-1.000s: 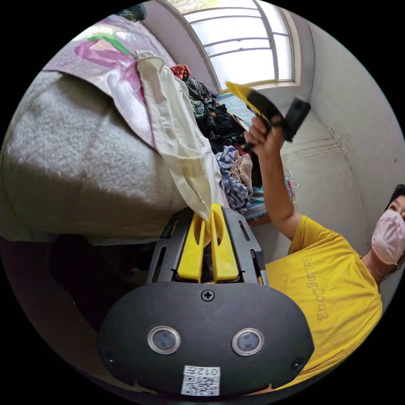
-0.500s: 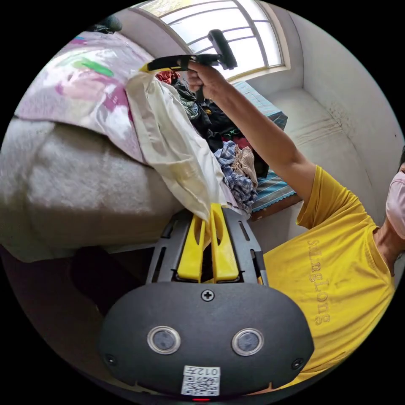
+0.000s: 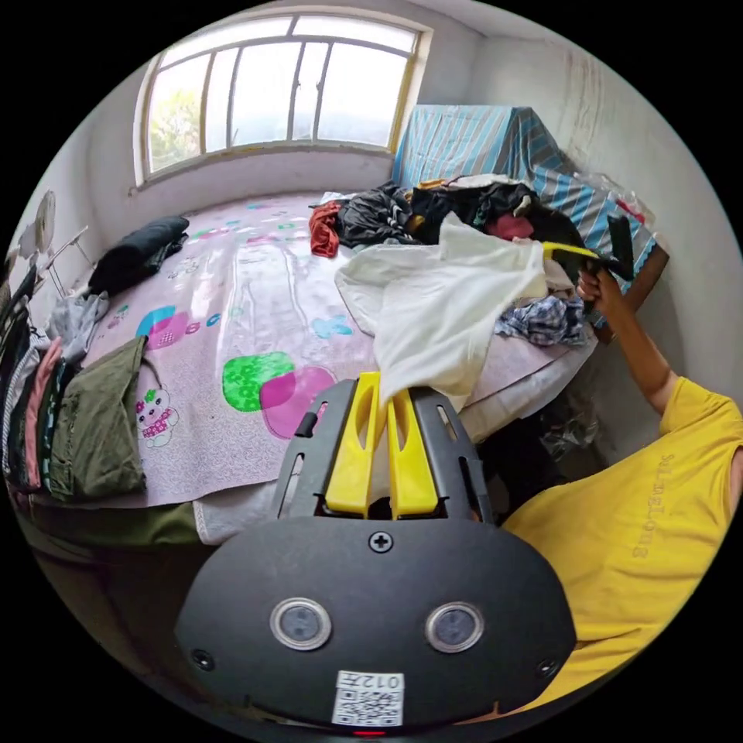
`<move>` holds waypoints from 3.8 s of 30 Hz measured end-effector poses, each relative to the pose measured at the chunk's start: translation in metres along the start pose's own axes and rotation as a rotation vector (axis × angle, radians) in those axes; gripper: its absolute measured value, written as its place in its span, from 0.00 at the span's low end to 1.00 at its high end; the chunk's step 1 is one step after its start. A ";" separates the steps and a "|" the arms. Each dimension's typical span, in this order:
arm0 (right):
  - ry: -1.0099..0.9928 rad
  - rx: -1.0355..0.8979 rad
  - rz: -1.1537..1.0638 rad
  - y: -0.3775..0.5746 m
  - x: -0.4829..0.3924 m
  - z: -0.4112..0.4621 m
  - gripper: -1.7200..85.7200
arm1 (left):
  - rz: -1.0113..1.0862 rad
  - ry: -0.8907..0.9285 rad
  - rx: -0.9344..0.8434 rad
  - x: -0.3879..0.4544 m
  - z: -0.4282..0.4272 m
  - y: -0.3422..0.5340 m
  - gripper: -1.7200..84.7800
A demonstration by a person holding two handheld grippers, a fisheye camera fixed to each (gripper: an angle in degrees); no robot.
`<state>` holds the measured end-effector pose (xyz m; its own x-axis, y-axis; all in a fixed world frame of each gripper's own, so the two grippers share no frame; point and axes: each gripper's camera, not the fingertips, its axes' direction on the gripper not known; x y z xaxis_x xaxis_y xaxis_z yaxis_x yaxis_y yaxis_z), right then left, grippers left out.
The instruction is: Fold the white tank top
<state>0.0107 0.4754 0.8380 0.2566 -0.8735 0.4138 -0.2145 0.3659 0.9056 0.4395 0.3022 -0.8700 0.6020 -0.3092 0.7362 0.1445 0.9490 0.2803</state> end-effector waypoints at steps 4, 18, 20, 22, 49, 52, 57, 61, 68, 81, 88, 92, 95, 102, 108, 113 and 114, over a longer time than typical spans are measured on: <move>-0.036 -0.151 0.142 0.121 -0.012 0.046 0.04 | -0.016 0.048 -0.099 0.006 0.055 0.003 0.01; 0.232 -0.282 -0.667 0.131 -0.157 0.097 0.13 | -0.081 0.001 -0.136 -0.044 0.080 -0.012 0.01; 0.232 -0.367 -0.798 0.121 -0.173 0.116 0.13 | -0.083 0.001 -0.138 -0.053 0.083 -0.016 0.01; 0.239 -0.424 -0.874 0.113 -0.180 0.127 0.13 | -0.082 0.005 -0.140 -0.067 0.086 -0.021 0.01; -0.147 -0.937 -0.928 -0.013 -0.238 0.185 0.07 | -0.151 0.056 -0.153 -0.234 0.119 -0.056 0.02; -0.155 -0.912 -0.838 -0.021 -0.235 0.173 0.05 | -0.142 0.047 -0.141 -0.239 0.109 -0.065 0.02; -0.088 -0.701 -0.567 -0.048 -0.213 0.118 0.03 | -0.119 -0.034 -0.096 -0.242 0.066 -0.096 0.02; -0.082 -0.343 -0.265 -0.084 -0.183 0.021 0.03 | -0.065 -0.168 -0.037 -0.232 0.000 -0.150 0.02; -0.096 0.238 -0.068 -0.124 -0.183 -0.170 0.03 | 0.104 -0.398 0.117 -0.157 -0.150 -0.262 0.01; 0.043 0.629 -0.106 -0.142 -0.258 -0.354 0.02 | 0.309 -0.696 0.260 0.033 -0.297 -0.321 0.02; 0.082 0.633 -0.102 -0.162 -0.258 -0.380 0.02 | 0.425 -0.595 0.059 0.064 -0.246 -0.311 0.02; 0.112 0.579 -0.088 -0.189 -0.242 -0.359 0.02 | 0.485 -0.473 -0.100 0.039 -0.185 -0.326 0.02; 0.156 0.507 -0.081 -0.215 -0.225 -0.324 0.02 | 0.486 -0.428 -0.223 -0.003 -0.114 -0.352 0.02; 0.261 0.310 0.009 -0.274 -0.140 -0.209 0.03 | 0.392 -0.237 -0.344 -0.155 0.081 -0.436 0.02; 0.224 0.074 0.182 -0.319 -0.021 -0.070 0.03 | 0.178 -0.030 -0.476 -0.308 0.296 -0.469 0.02; 0.282 -0.149 0.269 -0.327 0.040 0.053 0.03 | -0.240 0.098 -0.440 -0.421 0.436 -0.420 0.02; 0.288 -0.179 0.273 -0.327 0.044 0.063 0.04 | -0.344 0.152 -0.373 -0.441 0.449 -0.396 0.02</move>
<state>0.0329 0.2976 0.5541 0.4709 -0.6211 0.6265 -0.1506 0.6431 0.7508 -0.2360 0.0346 -1.0291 0.5731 -0.6207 0.5351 0.6070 0.7602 0.2317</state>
